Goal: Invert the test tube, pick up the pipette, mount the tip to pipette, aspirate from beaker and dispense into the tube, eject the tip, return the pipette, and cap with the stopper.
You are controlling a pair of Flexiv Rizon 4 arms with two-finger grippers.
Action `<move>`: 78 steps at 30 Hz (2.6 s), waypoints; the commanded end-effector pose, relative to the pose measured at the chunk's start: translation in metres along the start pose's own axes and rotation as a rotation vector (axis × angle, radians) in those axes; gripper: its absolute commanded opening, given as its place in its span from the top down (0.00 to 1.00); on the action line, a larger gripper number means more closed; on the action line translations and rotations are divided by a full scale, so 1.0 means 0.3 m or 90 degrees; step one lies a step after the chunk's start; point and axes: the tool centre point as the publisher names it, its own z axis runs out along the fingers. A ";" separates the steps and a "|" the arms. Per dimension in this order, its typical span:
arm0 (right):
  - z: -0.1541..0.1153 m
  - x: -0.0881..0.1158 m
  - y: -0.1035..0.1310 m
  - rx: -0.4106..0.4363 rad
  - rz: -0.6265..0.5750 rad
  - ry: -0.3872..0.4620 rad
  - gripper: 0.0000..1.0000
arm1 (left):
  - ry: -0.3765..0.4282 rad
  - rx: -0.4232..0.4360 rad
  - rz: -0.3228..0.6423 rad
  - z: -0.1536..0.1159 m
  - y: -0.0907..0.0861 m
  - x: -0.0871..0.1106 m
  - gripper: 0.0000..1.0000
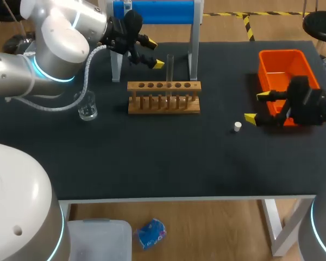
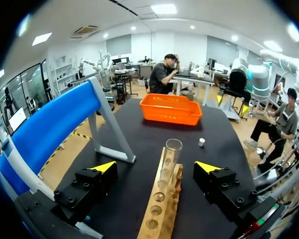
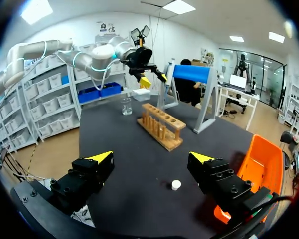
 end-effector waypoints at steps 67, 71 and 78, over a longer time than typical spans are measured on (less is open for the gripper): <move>0.235 -0.163 -0.337 0.189 0.092 -0.119 0.04 | 0.024 -0.016 0.004 0.062 -0.005 -0.001 0.00; 0.261 -0.173 -0.343 0.195 0.093 -0.123 0.13 | 0.024 -0.016 0.004 0.062 -0.005 -0.001 0.00; 0.296 -0.189 -0.354 0.207 0.092 -0.124 0.22 | 0.024 -0.016 0.004 0.062 -0.005 -0.001 0.00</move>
